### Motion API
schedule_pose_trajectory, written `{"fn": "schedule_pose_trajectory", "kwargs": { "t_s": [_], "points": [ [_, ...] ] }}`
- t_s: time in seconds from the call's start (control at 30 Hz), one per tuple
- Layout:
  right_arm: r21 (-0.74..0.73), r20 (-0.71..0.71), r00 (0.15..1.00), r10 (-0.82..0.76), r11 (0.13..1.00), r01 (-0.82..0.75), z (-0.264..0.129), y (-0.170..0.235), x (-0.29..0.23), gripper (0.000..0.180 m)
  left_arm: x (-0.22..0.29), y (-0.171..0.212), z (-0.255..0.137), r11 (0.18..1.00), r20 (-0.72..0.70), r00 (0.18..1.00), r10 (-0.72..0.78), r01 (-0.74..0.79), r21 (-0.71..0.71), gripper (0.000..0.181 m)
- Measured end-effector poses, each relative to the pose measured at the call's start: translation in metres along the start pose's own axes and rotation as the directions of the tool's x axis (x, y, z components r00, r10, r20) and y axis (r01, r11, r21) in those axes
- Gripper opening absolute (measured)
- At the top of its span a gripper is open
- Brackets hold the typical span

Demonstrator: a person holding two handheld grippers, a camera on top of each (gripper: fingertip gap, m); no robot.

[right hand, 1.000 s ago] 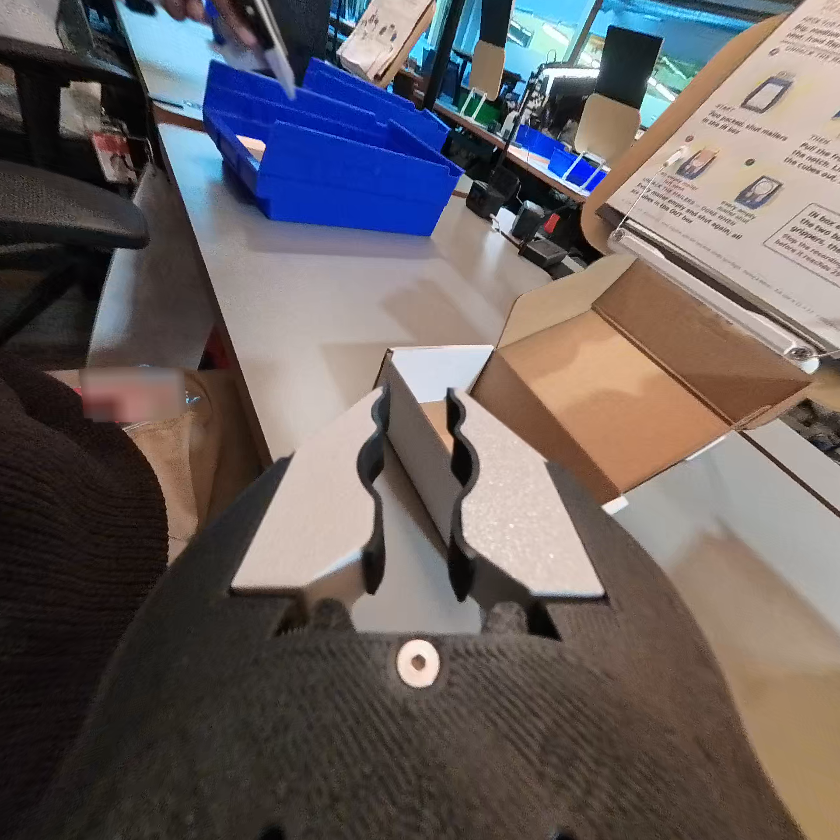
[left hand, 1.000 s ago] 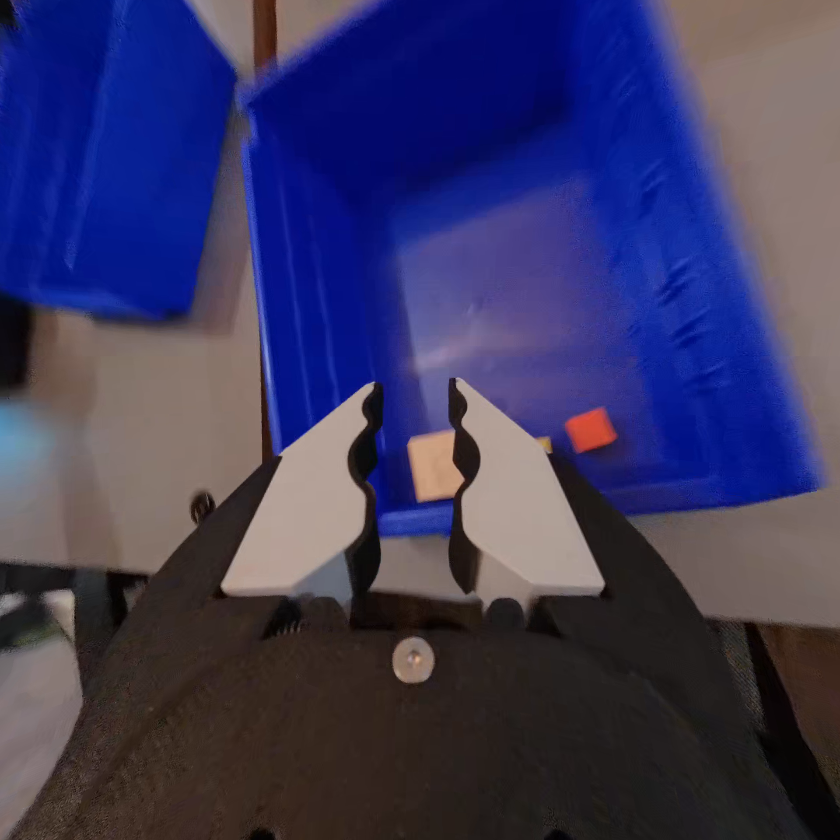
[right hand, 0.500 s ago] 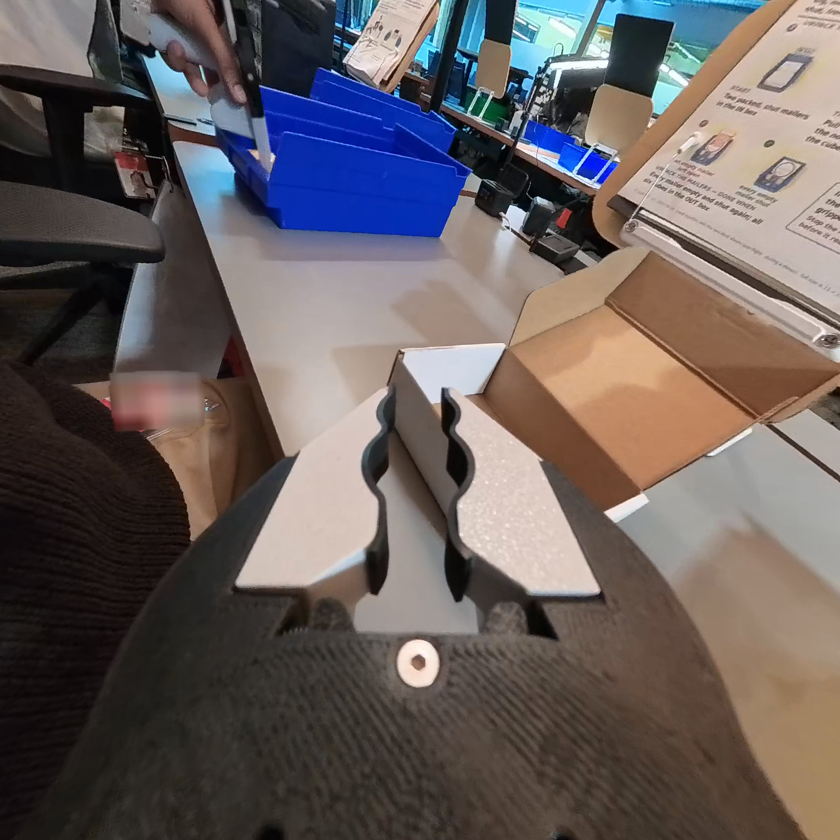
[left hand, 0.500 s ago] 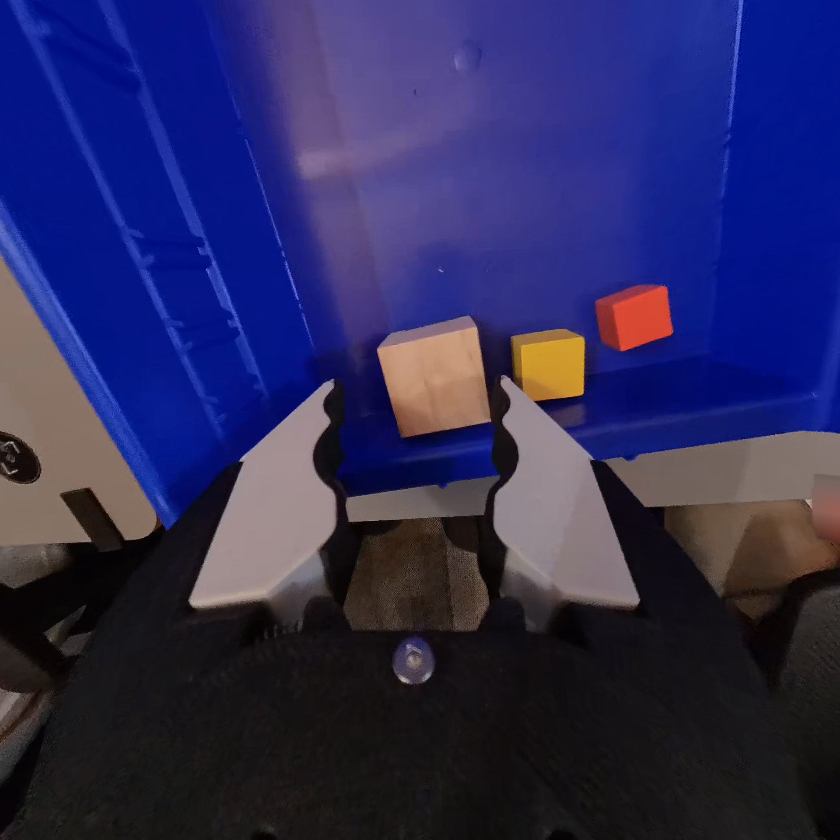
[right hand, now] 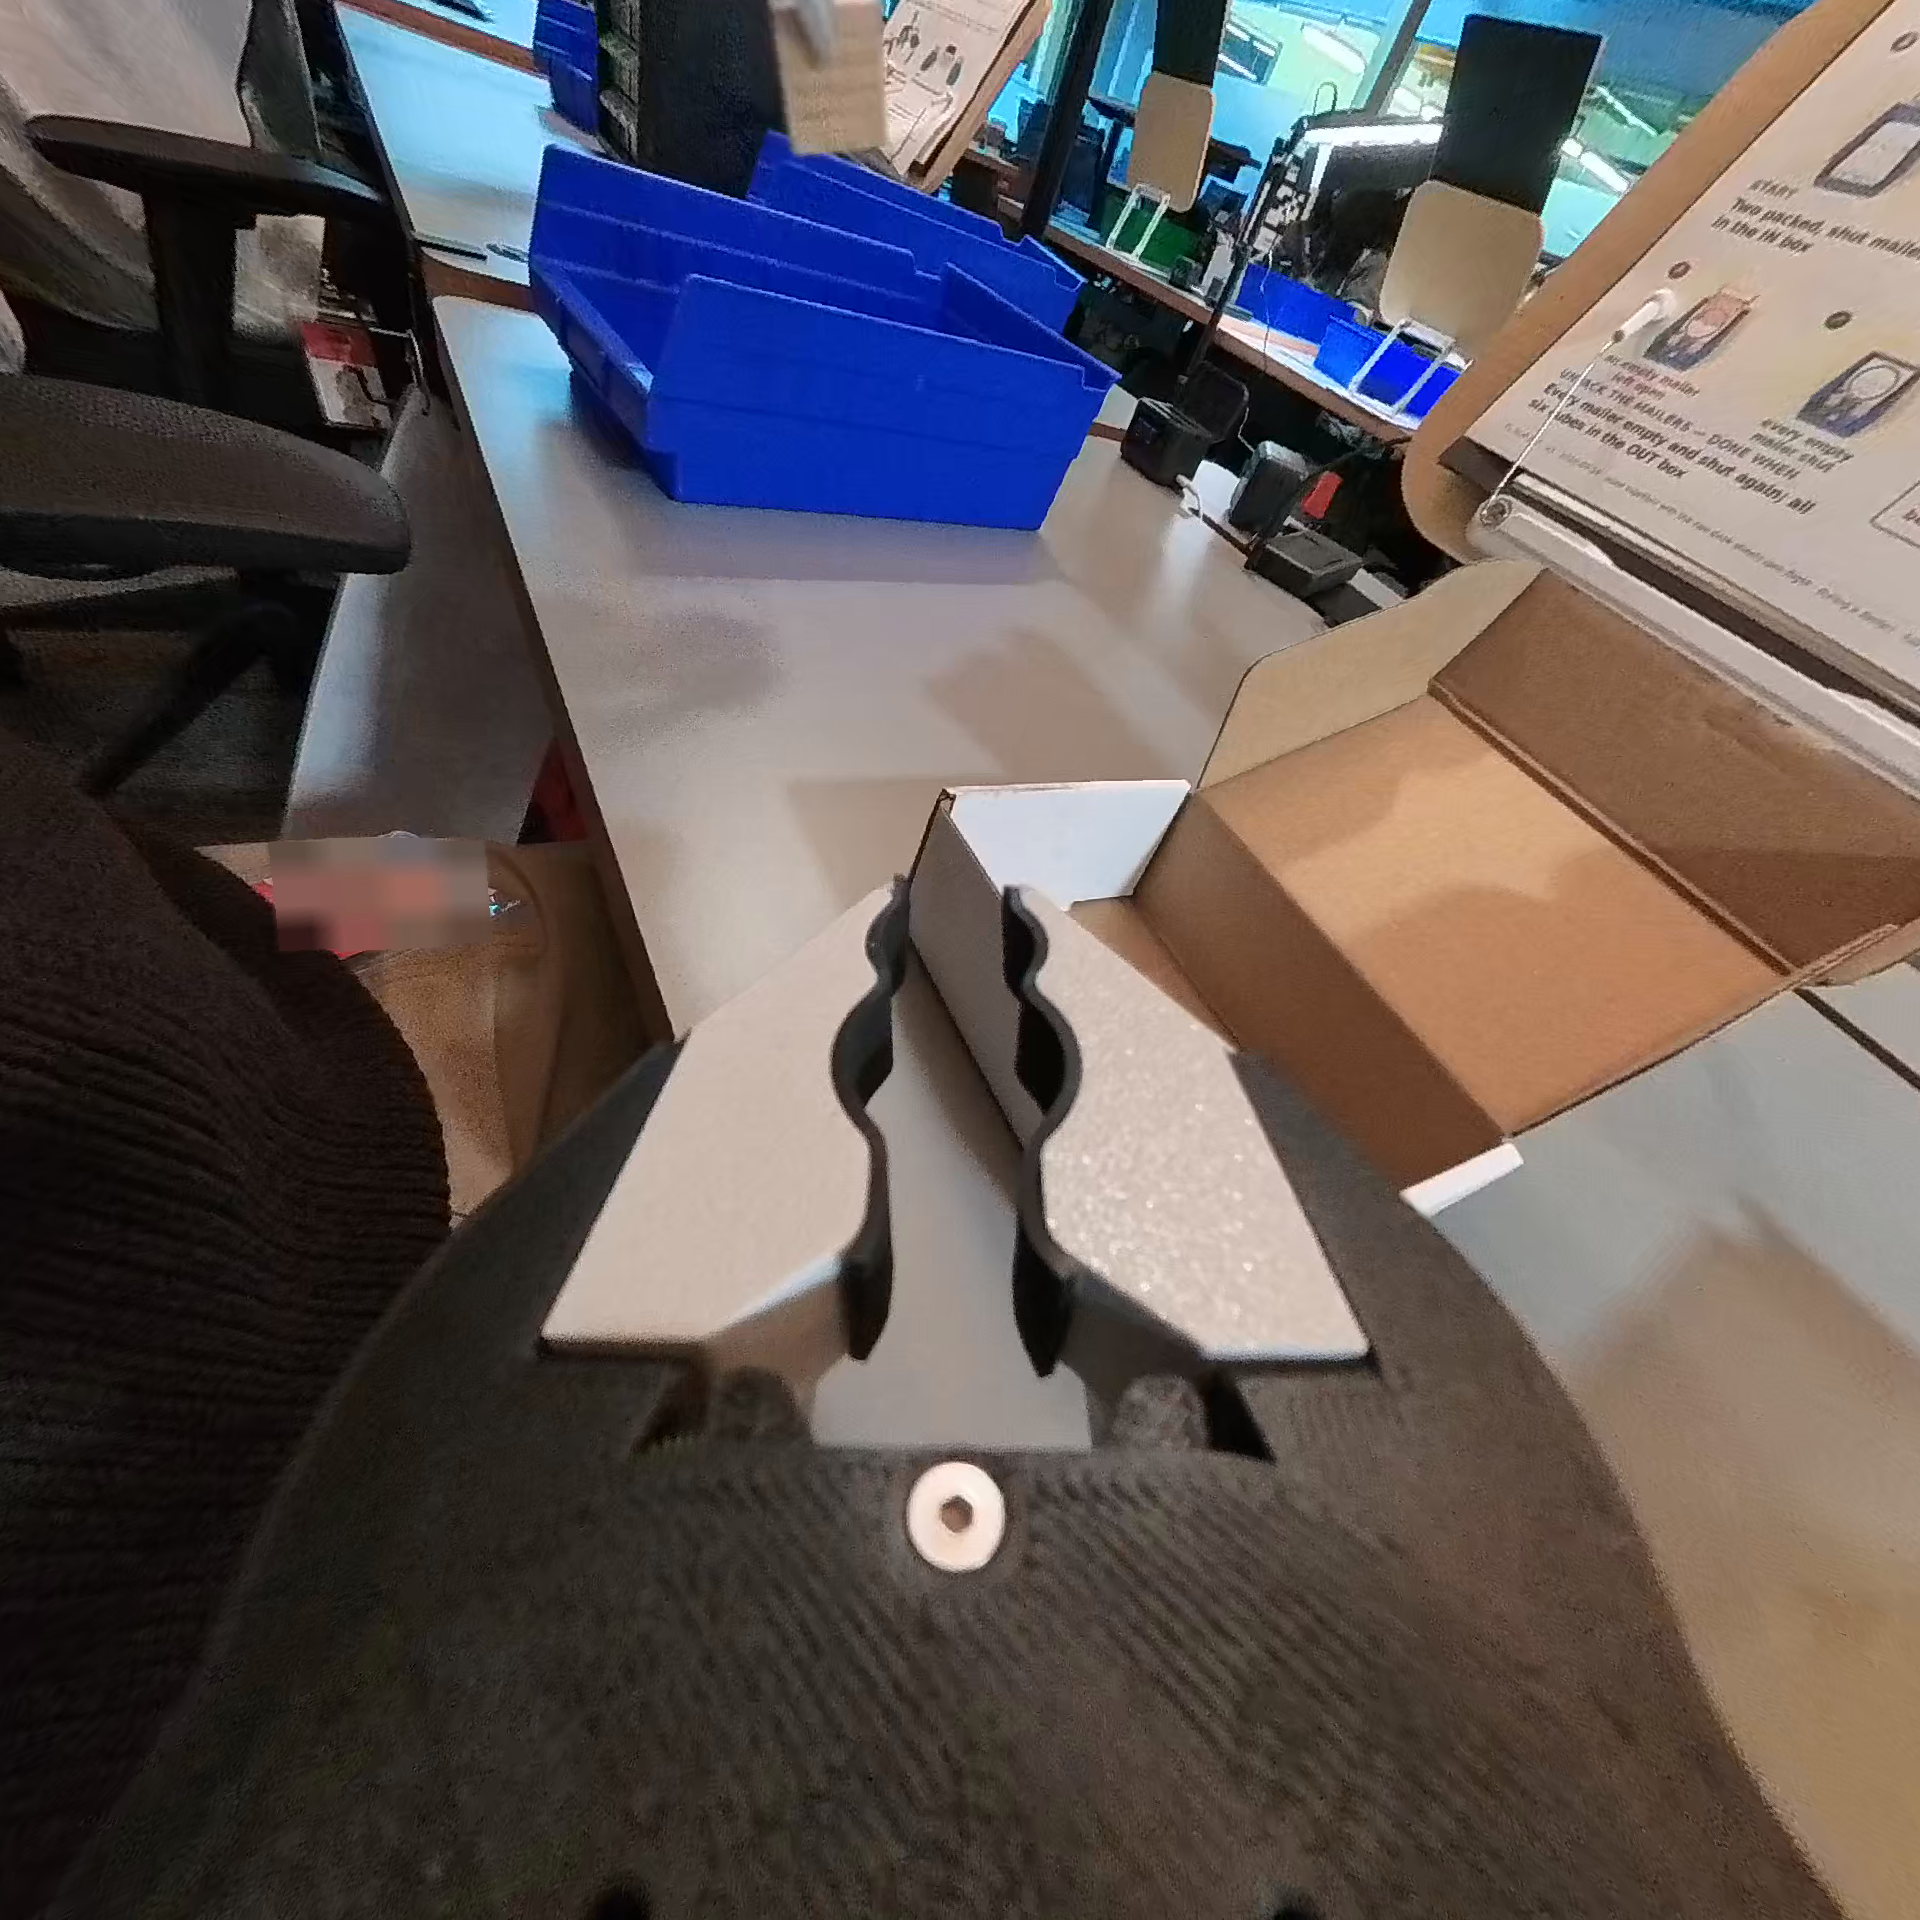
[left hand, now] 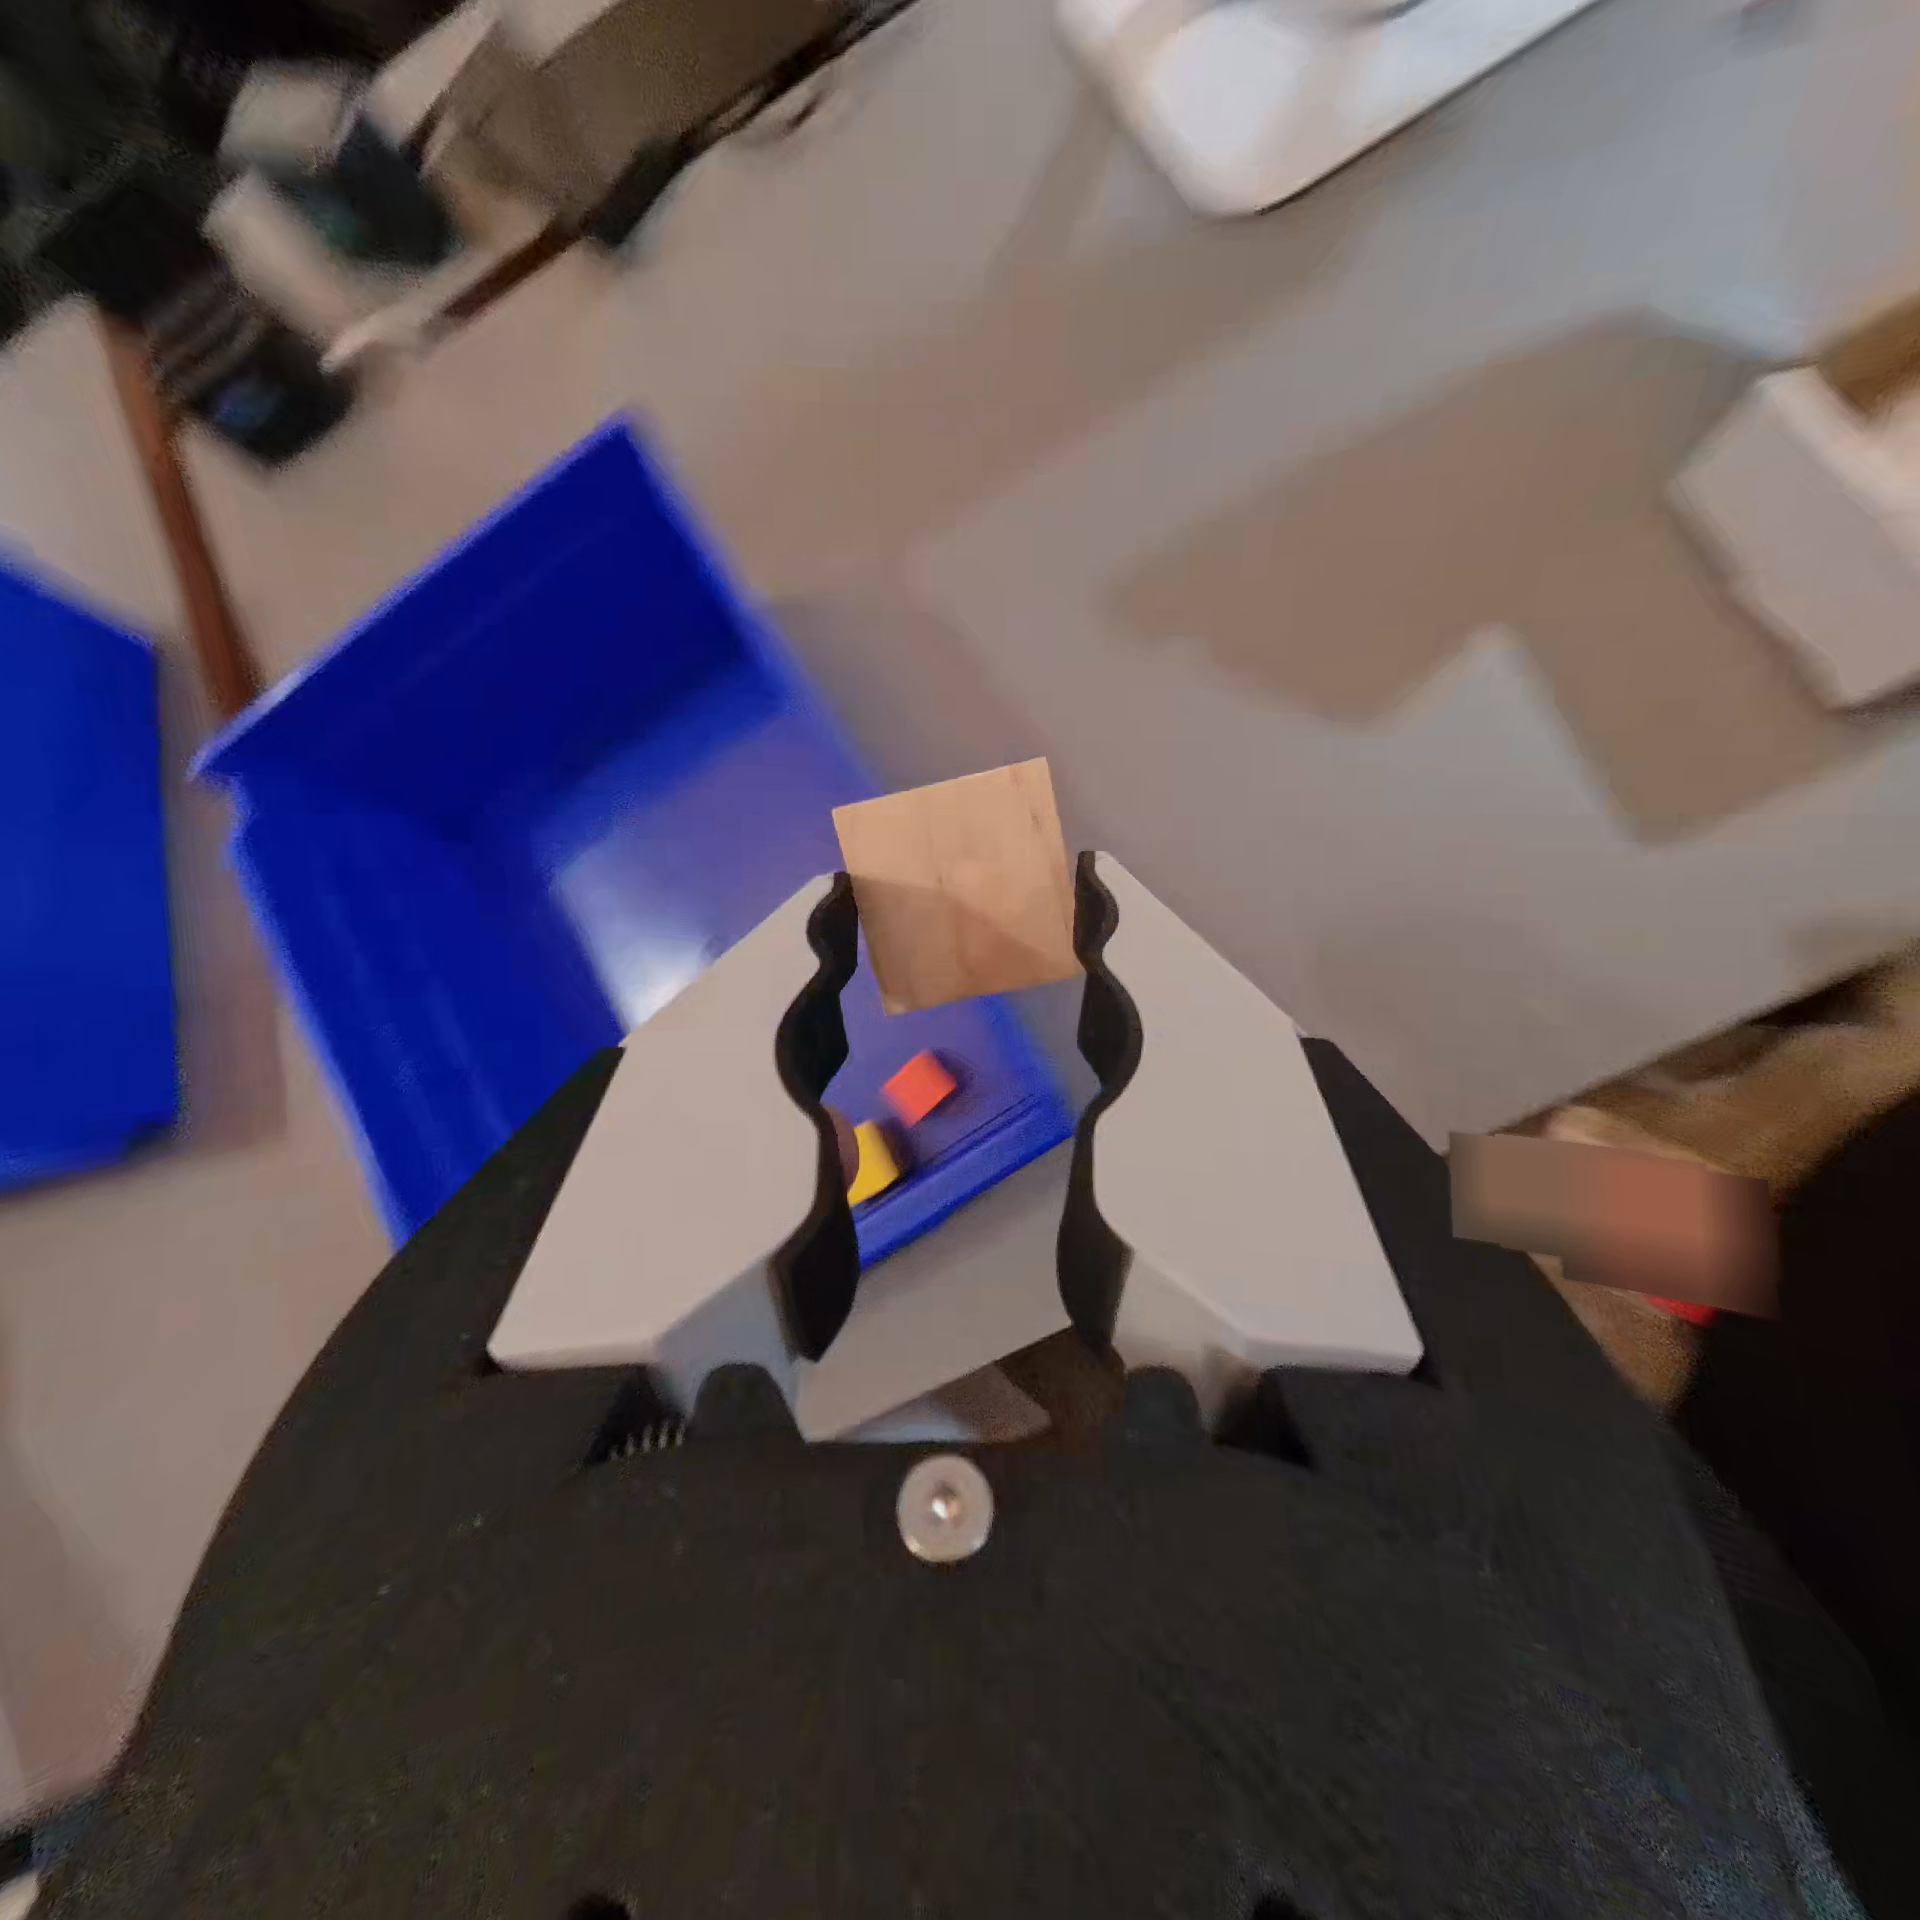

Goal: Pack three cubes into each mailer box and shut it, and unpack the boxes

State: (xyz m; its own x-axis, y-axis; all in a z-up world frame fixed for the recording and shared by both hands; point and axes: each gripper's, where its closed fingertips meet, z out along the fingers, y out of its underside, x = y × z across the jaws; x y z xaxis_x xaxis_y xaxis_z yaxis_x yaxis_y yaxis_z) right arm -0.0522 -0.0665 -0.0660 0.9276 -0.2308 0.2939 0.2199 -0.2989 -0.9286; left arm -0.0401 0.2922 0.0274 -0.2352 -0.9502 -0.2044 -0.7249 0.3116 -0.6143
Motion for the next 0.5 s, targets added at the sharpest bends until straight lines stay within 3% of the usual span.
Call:
{"fn": "schedule_pose_trajectory", "kwargs": {
  "t_s": [0.13,0.27,0.5],
  "points": [
    [-0.012,0.006,1.000,-0.015,1.000,0.015,-0.001,0.003,-0.001,0.016,0.120,-0.057,0.006,0.961,-0.186,0.945,0.268,-0.249,0.119,0.042],
    [-0.025,0.013,0.999,-0.048,0.999,0.048,-0.003,0.005,-0.003,0.015,0.227,-0.084,0.033,0.870,-0.346,0.798,0.493,-0.444,0.215,0.042],
    [-0.031,0.034,0.995,-0.092,0.995,0.093,-0.005,0.004,-0.010,0.014,0.308,-0.072,0.118,0.714,-0.482,0.584,0.653,-0.687,0.135,0.043]
  ]
}}
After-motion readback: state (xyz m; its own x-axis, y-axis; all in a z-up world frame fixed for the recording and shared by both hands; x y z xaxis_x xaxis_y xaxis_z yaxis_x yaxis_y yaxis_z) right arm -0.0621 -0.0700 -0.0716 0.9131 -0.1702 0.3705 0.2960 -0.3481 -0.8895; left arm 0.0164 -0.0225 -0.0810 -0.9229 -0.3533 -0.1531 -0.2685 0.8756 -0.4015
